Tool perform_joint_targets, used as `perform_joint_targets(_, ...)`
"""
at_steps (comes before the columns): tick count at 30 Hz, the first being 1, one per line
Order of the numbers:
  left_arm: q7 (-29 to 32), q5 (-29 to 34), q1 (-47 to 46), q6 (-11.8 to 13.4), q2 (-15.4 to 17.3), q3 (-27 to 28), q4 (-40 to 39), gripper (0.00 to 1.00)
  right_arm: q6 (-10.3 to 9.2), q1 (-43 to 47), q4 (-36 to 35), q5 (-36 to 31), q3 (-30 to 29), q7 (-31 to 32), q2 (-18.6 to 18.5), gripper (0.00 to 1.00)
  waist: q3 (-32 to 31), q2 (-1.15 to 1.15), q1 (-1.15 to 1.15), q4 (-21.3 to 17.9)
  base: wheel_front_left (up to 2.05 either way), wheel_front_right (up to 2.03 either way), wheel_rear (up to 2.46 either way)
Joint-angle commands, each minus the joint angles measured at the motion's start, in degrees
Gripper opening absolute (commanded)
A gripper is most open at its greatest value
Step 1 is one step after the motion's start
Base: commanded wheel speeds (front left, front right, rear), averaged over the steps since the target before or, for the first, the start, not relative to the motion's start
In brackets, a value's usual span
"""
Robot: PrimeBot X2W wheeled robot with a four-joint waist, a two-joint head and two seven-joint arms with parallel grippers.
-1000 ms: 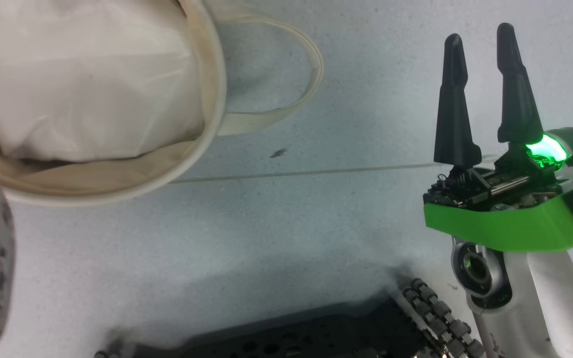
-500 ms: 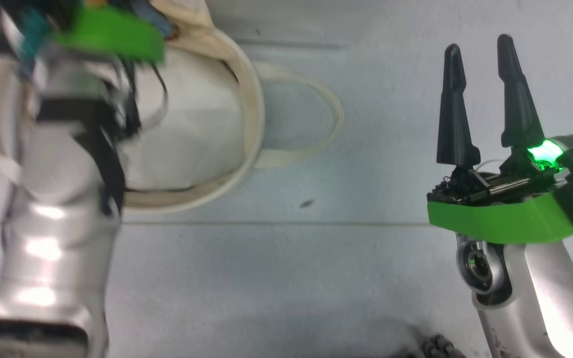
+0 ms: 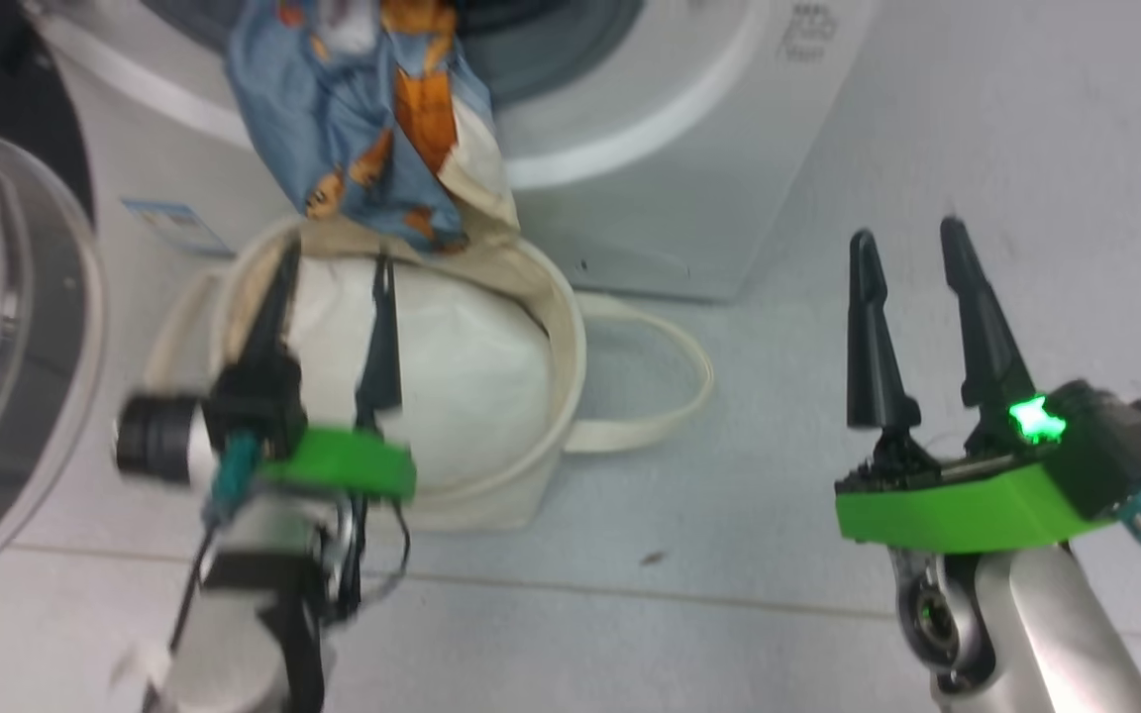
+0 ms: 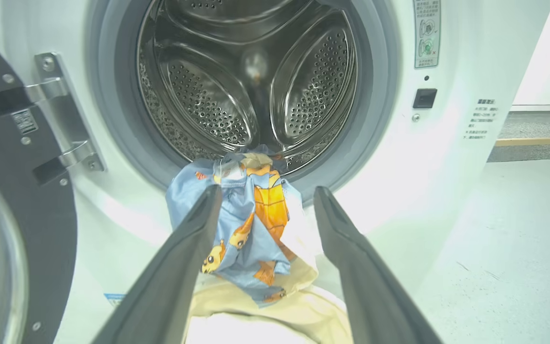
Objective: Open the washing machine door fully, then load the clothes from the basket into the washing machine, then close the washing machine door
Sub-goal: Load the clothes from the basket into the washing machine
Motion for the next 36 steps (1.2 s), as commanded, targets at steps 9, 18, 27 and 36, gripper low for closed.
perform_joint_targets(9,-0.2,-2.2,11.6,2.0,0.3,1.2,-9.1,1.0,0.01,4.5,-0.9,1.0,1.8,-0.3,1.1,1.0,-7.9,0.0,0.02,2.8,0.0,0.0,0.0)
perform_joint_targets(18,-0.2,-3.5,15.1,3.5,0.3,-0.8,-10.6,1.0,0.01,5.7,-0.4,1.1,1.9,-0.3,1.4,1.0,-9.4,0.0,0.02,3.2,0.0,0.0,0.0)
perform_joint_targets(27,-0.2,-4.3,15.2,3.7,0.3,-1.9,-10.5,1.0,0.01,5.5,-0.5,1.2,2.2,-0.3,1.4,1.0,-9.2,0.0,0.02,2.7,0.0,0.0,0.0)
perform_joint_targets(36,-0.2,-5.8,13.7,2.9,0.3,-1.3,-8.0,1.0,0.01,4.9,-1.1,0.8,2.4,-0.3,1.4,1.0,-6.9,0.0,0.02,1.5,0.0,0.0,0.0)
